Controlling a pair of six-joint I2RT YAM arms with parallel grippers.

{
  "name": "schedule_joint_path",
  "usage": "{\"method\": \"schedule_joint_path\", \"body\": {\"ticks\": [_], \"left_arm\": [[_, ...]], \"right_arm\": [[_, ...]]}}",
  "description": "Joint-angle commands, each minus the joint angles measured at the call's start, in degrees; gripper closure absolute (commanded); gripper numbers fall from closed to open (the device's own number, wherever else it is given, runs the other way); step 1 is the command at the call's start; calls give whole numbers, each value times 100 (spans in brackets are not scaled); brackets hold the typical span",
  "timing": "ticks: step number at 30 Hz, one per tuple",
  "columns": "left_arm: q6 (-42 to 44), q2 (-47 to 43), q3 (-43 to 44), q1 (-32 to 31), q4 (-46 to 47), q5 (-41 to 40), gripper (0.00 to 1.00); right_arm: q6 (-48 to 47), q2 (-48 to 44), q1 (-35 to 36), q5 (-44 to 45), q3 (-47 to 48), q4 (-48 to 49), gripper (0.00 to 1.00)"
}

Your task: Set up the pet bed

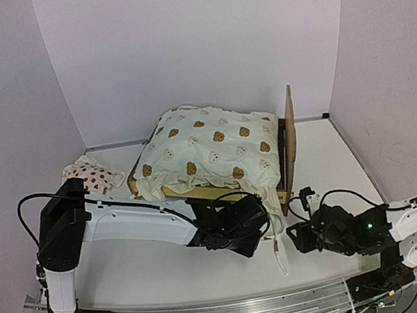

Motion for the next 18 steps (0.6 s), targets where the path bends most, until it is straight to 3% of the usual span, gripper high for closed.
{"method": "schedule_joint_path", "body": {"ticks": [1,8,18], "left_arm": [[138,-344,71,26,181,89,100],[177,-382,102,26,163,137,100],[210,-413,58,23,225,304,100]], "right_arm": [[-158,634,-581,-812,323,216,60],[-135,1345,-1110,-1438,449,859,61],[-17,1690,-1198,-1033,290,1709,64]]}}
